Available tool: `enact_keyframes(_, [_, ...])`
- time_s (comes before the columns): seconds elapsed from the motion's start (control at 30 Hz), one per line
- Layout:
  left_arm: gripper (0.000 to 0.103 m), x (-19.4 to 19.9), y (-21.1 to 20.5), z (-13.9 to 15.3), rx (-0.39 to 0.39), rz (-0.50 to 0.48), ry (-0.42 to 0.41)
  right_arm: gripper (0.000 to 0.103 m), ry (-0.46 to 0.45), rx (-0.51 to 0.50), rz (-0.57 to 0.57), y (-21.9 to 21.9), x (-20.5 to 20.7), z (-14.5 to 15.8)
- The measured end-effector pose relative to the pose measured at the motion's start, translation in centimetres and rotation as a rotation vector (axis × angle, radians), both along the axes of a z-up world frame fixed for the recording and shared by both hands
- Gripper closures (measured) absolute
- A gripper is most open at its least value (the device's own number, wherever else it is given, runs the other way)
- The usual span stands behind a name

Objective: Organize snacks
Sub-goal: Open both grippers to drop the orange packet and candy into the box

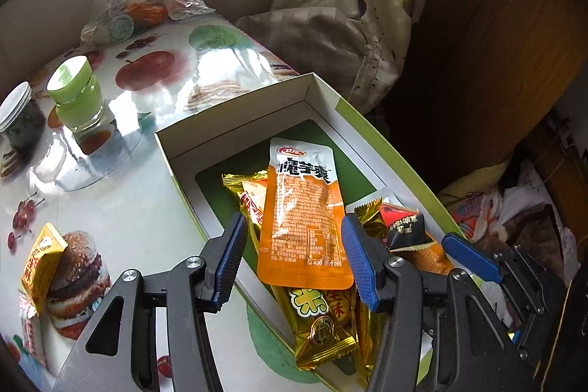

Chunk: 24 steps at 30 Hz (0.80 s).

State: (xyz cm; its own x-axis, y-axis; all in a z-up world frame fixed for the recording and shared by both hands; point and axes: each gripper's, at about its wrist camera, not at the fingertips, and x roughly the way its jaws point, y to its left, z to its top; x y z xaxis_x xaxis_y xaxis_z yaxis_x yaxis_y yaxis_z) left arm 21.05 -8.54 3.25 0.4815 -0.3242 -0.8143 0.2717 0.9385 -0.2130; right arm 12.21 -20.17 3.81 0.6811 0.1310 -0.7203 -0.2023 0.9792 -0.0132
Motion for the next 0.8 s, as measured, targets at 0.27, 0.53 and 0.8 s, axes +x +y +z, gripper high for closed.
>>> enact_keyframes(0.27, [0.049, -1.4, 0.7, 0.7, 0.001, 0.005, -0.027, 0.054, -0.01, 0.008, -0.023, -0.1, -0.6, 0.6])
enact_keyframes(0.53, [0.049, -4.0, 2.2, 2.3, 0.033, 0.037, -0.092, 0.053, -0.013, 0.038, -0.037, 0.5, -1.5, 1.5])
enact_keyframes(0.8, [0.049, -6.2, 4.7, 3.8, 0.029, 0.083, -0.134, 0.053, -0.022, 0.051, -0.028, 2.0, -2.1, 2.5])
